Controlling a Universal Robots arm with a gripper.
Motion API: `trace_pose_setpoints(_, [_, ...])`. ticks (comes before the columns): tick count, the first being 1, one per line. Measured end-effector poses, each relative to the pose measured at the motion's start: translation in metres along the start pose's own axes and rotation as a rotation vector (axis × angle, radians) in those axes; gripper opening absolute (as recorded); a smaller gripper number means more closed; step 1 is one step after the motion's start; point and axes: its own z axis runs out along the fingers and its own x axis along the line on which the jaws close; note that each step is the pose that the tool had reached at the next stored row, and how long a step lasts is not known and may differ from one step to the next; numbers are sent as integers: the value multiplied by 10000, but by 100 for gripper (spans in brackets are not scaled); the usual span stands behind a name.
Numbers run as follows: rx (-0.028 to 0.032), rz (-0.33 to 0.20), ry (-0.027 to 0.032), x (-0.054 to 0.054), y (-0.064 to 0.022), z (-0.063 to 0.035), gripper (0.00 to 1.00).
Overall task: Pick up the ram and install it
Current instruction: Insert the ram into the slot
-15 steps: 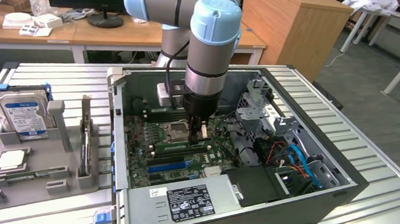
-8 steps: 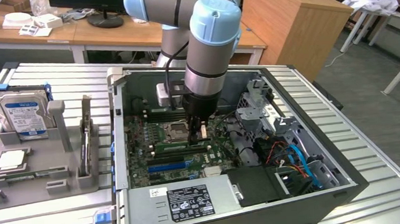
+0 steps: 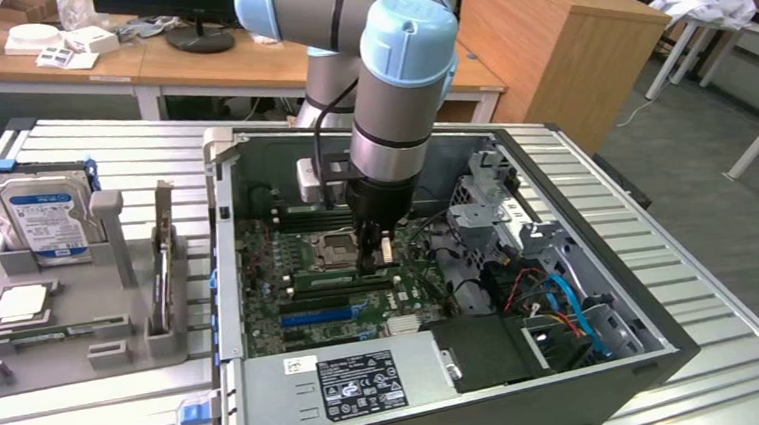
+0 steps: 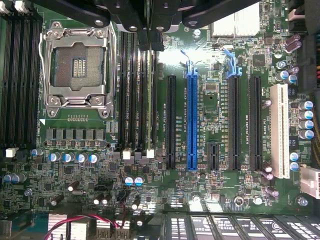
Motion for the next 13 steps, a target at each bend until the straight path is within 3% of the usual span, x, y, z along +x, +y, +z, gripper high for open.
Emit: trace_pose_setpoints(13, [0, 1, 2, 5, 0, 5, 13])
